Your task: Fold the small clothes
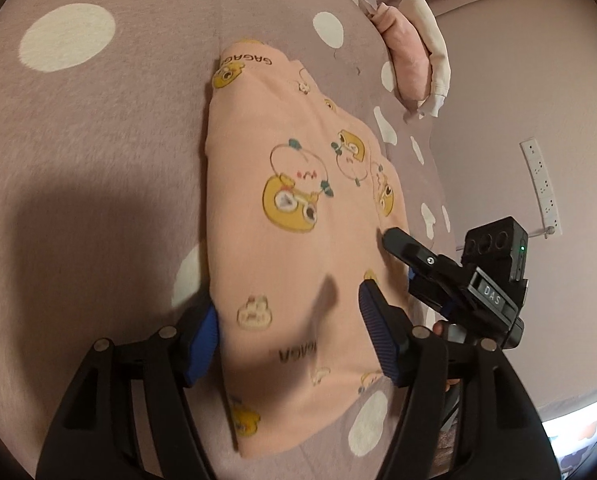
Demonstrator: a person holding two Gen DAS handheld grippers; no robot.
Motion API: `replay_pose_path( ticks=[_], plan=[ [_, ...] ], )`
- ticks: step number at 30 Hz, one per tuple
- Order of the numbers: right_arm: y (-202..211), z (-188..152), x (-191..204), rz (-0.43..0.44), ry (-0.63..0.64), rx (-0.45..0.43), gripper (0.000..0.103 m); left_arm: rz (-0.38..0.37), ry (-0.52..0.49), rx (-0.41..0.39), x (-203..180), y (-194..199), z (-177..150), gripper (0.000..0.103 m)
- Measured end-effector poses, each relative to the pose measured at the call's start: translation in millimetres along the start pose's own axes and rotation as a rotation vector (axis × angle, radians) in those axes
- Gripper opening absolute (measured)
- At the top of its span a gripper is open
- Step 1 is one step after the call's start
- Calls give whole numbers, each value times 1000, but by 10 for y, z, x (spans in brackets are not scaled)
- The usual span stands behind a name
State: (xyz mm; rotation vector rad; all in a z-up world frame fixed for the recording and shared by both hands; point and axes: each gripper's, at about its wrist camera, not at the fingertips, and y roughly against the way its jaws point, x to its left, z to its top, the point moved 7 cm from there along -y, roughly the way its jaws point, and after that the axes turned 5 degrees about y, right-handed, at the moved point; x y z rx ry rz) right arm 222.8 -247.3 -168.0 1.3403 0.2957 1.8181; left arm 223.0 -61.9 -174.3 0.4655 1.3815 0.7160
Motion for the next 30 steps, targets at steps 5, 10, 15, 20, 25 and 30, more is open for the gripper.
replay_pose_path(
  ticks=[5,10,15,20,25,30],
  plan=[
    [-66,59,18,3,21,8,55,-33,30,-6,-29,-75,135,67],
    [-97,92,1,15,16,-2,55,-24,7,-6,-128,-177,188,68],
    [-102,106,8,-18,46,-5,49,2,-23,-5,-162,-190,186,66],
    [-87,102,49,-53,95,-2,36,81,-104,3,-169,-169,127,52],
    [-44,81,197,-126,192,-23,29,135,-140,-9,-155,-138,106,43],
    [36,96,356,-150,246,-57,27,146,-162,-20,-167,-92,92,40]
  ],
)
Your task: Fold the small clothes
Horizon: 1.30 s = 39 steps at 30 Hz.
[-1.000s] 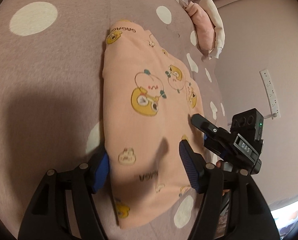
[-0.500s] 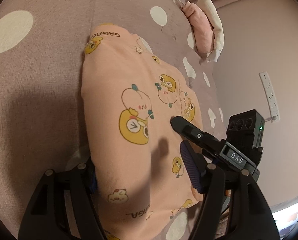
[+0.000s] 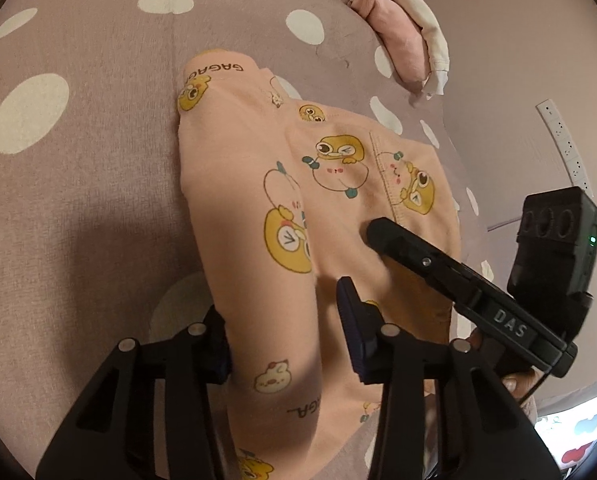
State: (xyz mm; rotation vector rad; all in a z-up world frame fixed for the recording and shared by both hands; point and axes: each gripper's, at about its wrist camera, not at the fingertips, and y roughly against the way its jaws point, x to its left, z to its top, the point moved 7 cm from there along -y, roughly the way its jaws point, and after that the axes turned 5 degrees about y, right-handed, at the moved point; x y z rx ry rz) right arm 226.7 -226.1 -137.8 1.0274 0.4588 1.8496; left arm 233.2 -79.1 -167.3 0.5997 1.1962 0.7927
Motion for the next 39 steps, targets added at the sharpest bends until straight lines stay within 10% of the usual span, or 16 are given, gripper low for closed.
replay_pose_path(
  ticks=[39],
  plan=[
    [-210,142,1241,103,203,-5,26,57,19,-159,376,754,0,38]
  ],
)
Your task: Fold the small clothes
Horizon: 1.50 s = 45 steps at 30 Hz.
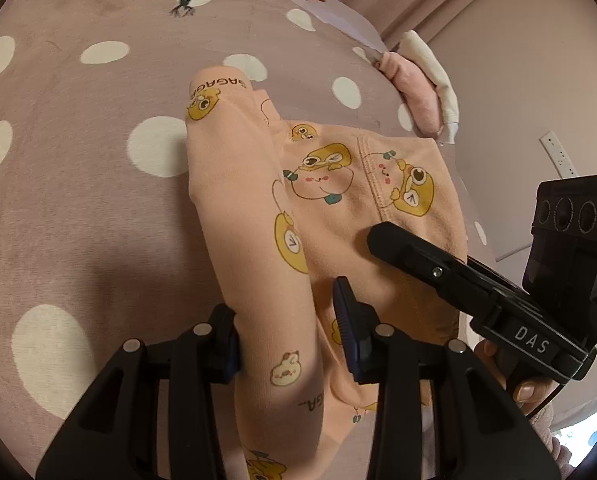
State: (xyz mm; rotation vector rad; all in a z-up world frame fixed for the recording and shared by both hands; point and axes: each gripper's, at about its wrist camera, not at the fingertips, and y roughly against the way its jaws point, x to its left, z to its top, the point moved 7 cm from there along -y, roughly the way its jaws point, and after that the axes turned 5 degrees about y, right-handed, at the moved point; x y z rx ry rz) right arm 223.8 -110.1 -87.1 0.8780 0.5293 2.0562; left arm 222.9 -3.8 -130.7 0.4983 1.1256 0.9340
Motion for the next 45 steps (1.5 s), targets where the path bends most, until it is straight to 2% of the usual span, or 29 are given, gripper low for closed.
replay_pose_path(
  ticks=[17,45],
  plan=[
    [-274,-65,3,10,-17,64,26,49,34,33,164,-64,48,38],
    [-311,-179,-264,-14,-100,87,26,139,27,53,321,-193,53,38]
  ],
)
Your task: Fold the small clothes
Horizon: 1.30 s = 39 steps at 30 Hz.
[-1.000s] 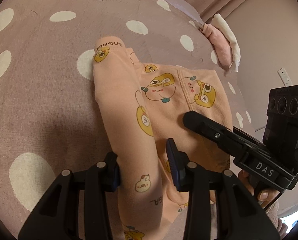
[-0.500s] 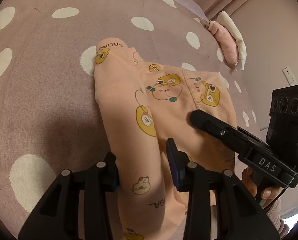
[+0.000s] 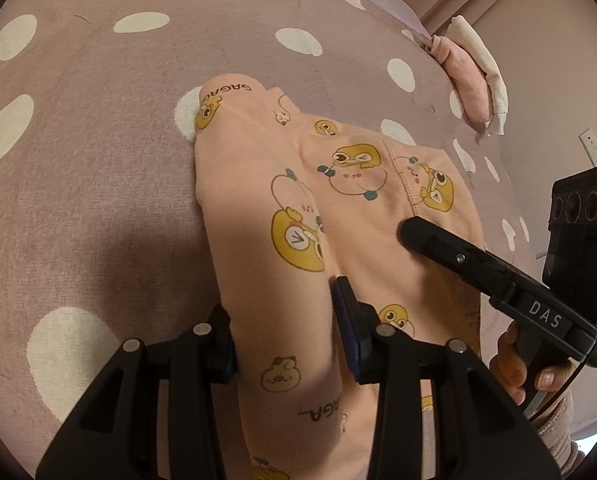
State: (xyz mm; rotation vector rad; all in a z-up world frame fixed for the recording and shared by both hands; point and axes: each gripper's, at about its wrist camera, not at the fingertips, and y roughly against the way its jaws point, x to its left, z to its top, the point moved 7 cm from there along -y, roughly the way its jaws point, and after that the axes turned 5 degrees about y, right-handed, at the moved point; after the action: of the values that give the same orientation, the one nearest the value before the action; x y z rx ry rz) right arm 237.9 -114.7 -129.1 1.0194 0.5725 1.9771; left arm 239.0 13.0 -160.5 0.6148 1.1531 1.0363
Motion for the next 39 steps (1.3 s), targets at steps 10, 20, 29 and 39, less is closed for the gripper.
replay_pose_path(
  ticks=[10,20,29,39],
  plan=[
    [-22,-84,-215,-2,-100,16,27,40,-10,-13,50,20,-17,48],
    [75,-140,-378,-25,-164,3,37,121,-32,-39,173,111,-61,62],
    [179,-185,-454,-65,-170,-13,38,154,-32,-48,215,178,-134,66],
    [391,-138,-118,-173,53,-71,38,193,-60,-58,233,249,-295,68]
  ],
)
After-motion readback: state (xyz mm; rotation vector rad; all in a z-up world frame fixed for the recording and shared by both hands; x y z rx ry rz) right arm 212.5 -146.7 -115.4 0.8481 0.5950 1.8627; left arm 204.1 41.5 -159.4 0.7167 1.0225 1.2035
